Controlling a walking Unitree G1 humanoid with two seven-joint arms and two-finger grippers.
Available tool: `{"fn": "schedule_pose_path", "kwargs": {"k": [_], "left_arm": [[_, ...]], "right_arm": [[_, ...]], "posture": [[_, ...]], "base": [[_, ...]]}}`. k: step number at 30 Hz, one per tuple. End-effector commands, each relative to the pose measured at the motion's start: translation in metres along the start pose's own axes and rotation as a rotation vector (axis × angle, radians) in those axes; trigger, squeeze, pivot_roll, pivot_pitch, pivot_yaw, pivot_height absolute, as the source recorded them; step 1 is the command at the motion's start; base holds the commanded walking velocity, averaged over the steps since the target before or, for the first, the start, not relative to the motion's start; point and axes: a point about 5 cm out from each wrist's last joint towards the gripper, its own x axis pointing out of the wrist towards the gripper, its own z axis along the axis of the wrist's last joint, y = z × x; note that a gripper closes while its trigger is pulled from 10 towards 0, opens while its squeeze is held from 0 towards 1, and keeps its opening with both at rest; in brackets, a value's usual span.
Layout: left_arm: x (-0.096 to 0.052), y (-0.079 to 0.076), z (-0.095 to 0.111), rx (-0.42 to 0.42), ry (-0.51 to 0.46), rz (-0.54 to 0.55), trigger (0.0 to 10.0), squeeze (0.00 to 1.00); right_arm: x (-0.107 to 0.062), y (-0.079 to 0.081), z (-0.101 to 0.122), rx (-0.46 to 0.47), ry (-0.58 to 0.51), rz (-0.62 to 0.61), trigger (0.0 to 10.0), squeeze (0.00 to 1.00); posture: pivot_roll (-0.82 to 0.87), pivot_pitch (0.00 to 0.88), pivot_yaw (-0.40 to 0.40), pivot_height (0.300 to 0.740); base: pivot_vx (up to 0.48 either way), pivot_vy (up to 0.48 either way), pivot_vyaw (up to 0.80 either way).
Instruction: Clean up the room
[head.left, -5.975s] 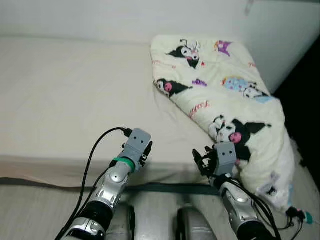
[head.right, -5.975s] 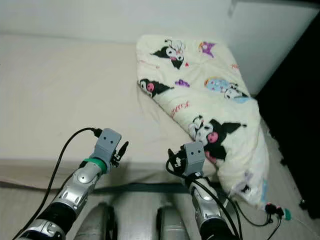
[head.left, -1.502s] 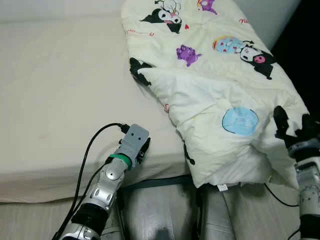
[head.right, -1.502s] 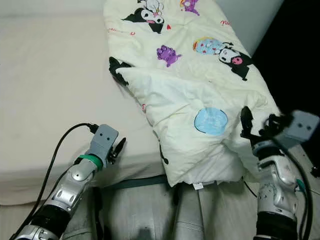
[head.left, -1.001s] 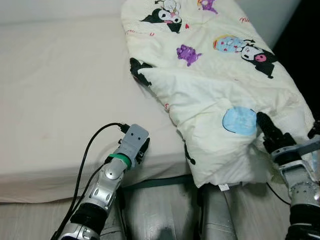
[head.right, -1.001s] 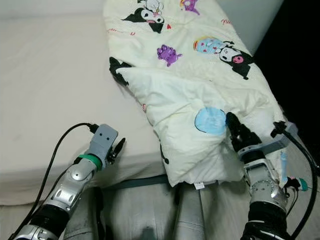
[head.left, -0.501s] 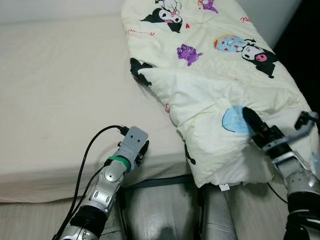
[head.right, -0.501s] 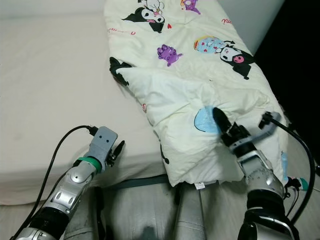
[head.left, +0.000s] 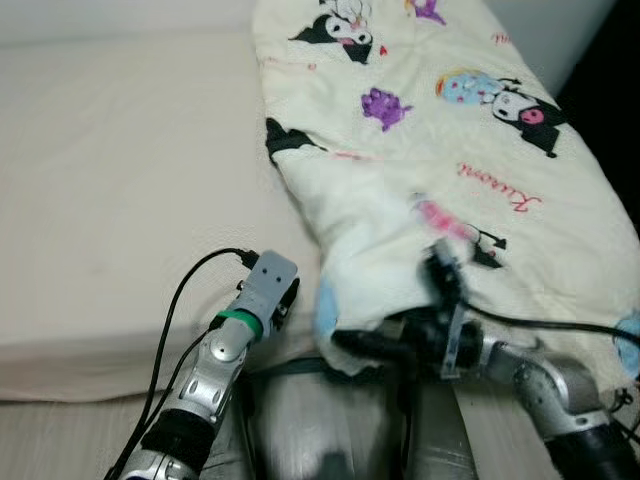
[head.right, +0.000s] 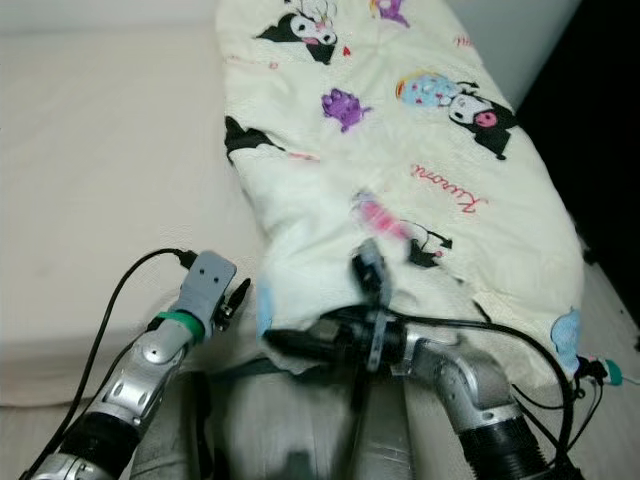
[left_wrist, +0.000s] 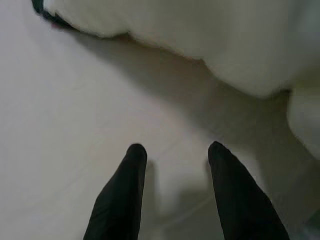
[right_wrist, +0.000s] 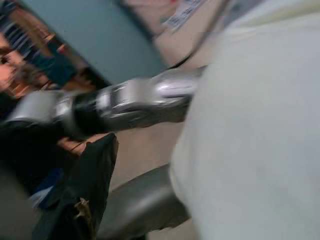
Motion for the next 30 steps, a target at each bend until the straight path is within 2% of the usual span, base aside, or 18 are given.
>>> {"fn": "schedule_pose_path", "kwargs": {"k": [1,3,4,5,6,8,12,13,17,18,19,20,21,22,25,27,29,30], "left_arm": [[-0.001,-0.003,-0.005,0.009,0.023,-0.016,10.0,0.00],[-0.001,-0.003,-0.005,0.009,0.023,-0.016,10.0,0.00],[0.000,-0.001,-0.005,0.011,0.022,-0.008,10.0,0.00],[0.000,-0.001,-0.005,0.011,0.022,-0.008,10.0,0.00],[0.000,0.001,-0.005,0.015,0.023,0.007,10.0,0.00],[0.000,0.004,-0.006,0.023,0.024,0.025,10.0,0.00],[0.000,0.006,-0.006,0.028,0.026,0.038,10.0,0.00],[-0.003,0.023,-0.007,0.073,0.033,0.153,10.0,0.00],[-0.003,0.023,-0.007,0.073,0.033,0.153,10.0,0.00],[-0.009,0.040,-0.007,0.111,0.038,0.259,10.0,0.00],[-0.009,0.040,-0.007,0.111,0.038,0.259,10.0,0.00],[-0.023,0.062,-0.010,0.152,0.047,0.380,10.0,0.00],[-0.023,0.062,-0.010,0.152,0.047,0.380,10.0,0.00],[-0.038,0.077,-0.011,0.167,0.042,0.462,10.0,0.00],[-0.048,0.084,-0.012,0.172,0.034,0.496,10.0,0.00],[-0.059,0.088,-0.007,0.095,-0.023,0.546,10.0,0.00],[-0.057,0.087,0.007,-0.052,-0.093,0.558,10.0,0.00],[-0.057,0.087,0.007,-0.052,-0.093,0.558,10.0,0.00]], "right_arm": [[0.003,0.017,-0.003,0.036,0.038,0.100,10.0,0.00],[0.003,0.017,-0.003,0.036,0.038,0.100,10.0,0.00],[0.000,0.035,-0.004,0.126,0.063,0.195,10.0,0.00],[0.000,0.035,-0.004,0.126,0.063,0.195,10.0,0.00],[-0.004,0.049,-0.006,0.197,0.086,0.259,10.0,0.00],[-0.008,0.058,-0.010,0.245,0.113,0.302,10.0,0.00],[-0.011,0.063,-0.012,0.270,0.131,0.323,10.0,0.00],[-0.020,0.054,-0.045,0.299,0.237,0.197,10.0,0.00],[-0.020,0.054,-0.045,0.299,0.237,0.197,10.0,0.00],[-0.029,0.052,-0.074,0.324,0.340,0.106,10.0,0.00],[-0.029,0.052,-0.074,0.324,0.340,0.106,10.0,0.00],[-0.035,0.037,-0.097,0.338,0.373,-0.073,9.3,0.00],[-0.035,0.037,-0.097,0.338,0.373,-0.073,9.3,0.00],[-0.038,0.021,-0.104,0.337,0.346,-0.244,10.0,0.00],[-0.038,0.008,-0.099,0.340,0.277,-0.348,10.0,0.00],[-0.038,-0.006,-0.063,0.243,0.098,-0.396,10.0,0.00],[-0.035,-0.010,-0.028,0.037,0.003,-0.419,10.0,0.00],[-0.035,-0.010,-0.028,0.037,0.003,-0.419,10.0,0.00]], "posture": [[-0.01,0.087,0.069,0.535],[-0.01,0.087,0.069,0.535],[-0.02,0.085,0.052,0.535],[-0.02,0.085,0.052,0.535],[-0.02,0.085,0.051,0.535],[-0.02,0.085,0.049,0.535],[-0.02,0.085,0.049,0.535],[-0.03,0.085,0.038,0.535],[-0.03,0.085,0.038,0.535],[-0.02,0.083,0.037,0.535],[-0.02,0.083,0.037,0.535],[-0.02,0.085,0.039,0.535],[-0.02,0.085,0.039,0.535],[-0.01,0.087,0.036,0.535],[-0.01,0.086,0.037,0.535],[-0.01,0.084,0.032,0.535],[-0.01,0.078,0.020,0.535],[-0.01,0.078,0.020,0.535]], "base": [[0.000,0.000,0.00],[0.000,0.000,0.00],[0.000,0.000,0.00],[0.000,0.000,0.00],[0.000,0.000,0.00],[0.000,0.000,0.00],[0.000,0.000,0.00],[0.000,0.000,0.00],[0.000,0.000,0.00],[0.000,0.000,0.00],[0.000,0.000,0.00],[0.000,0.000,0.00],[0.000,0.000,0.00],[0.000,0.000,0.00],[0.000,0.000,0.00],[0.000,0.000,0.00],[0.000,0.000,0.00],[0.000,0.000,0.00]]}}
